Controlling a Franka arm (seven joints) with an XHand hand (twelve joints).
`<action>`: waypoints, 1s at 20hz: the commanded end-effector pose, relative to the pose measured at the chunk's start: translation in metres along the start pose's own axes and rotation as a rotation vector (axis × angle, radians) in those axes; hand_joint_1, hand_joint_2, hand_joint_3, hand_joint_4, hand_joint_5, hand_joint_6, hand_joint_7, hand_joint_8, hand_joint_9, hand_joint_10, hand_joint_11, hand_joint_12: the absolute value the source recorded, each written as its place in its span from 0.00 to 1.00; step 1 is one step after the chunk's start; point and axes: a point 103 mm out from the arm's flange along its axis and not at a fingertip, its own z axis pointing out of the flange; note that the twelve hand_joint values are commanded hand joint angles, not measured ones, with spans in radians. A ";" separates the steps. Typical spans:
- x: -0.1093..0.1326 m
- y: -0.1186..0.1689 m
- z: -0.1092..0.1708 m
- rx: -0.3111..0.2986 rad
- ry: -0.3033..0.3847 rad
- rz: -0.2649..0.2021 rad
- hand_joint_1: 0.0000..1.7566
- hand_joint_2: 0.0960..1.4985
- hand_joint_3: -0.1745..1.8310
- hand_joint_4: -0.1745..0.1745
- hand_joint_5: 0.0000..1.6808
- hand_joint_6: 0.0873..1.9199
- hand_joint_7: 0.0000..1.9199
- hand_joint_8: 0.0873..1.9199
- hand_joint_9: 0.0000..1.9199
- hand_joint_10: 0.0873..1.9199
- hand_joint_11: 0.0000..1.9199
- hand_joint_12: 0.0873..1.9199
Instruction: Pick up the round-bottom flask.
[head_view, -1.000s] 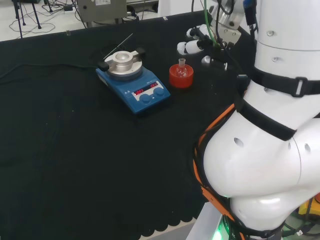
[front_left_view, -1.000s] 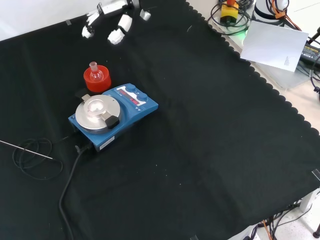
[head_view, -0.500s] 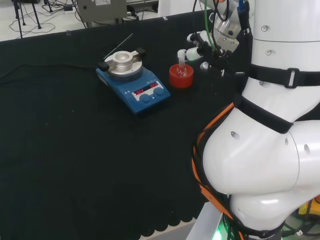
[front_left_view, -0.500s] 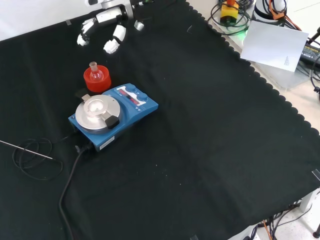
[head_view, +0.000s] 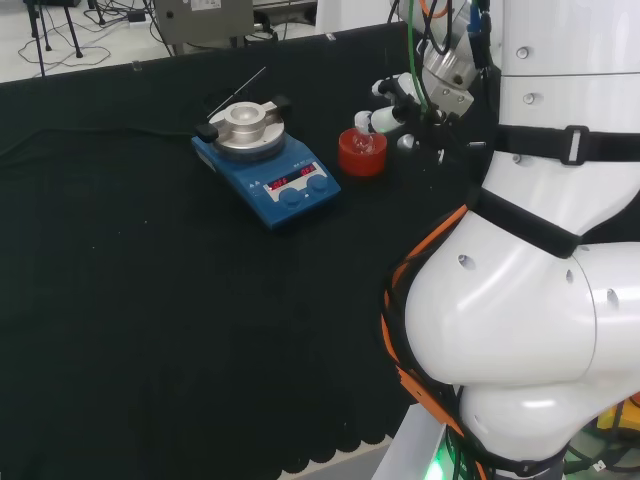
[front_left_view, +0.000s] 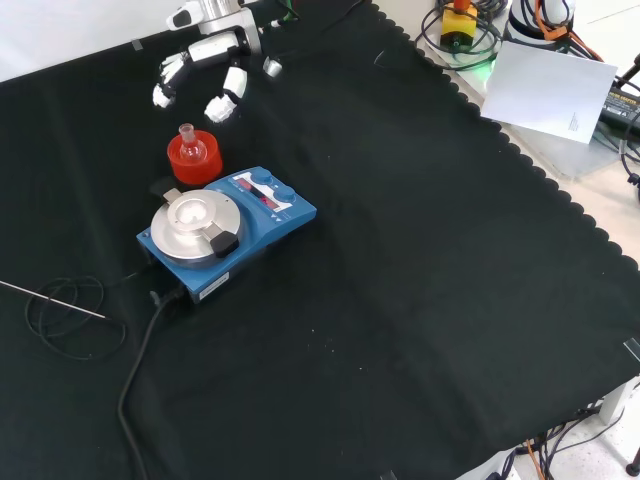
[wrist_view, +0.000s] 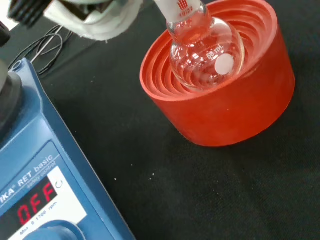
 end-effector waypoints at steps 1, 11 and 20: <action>-0.005 0.006 0.010 -0.010 0.004 -0.003 0.49 0.38 0.38 0.35 0.33 0.00 0.12 0.30 0.22 0.34 0.03 0.70; -0.011 0.018 0.023 -0.026 -0.026 -0.013 0.55 0.33 0.41 0.35 0.36 0.00 0.14 0.30 0.23 0.34 0.04 0.69; -0.009 0.028 0.031 -0.023 -0.031 -0.017 0.55 0.33 0.42 0.35 0.42 0.01 0.15 0.31 0.24 0.34 0.05 0.69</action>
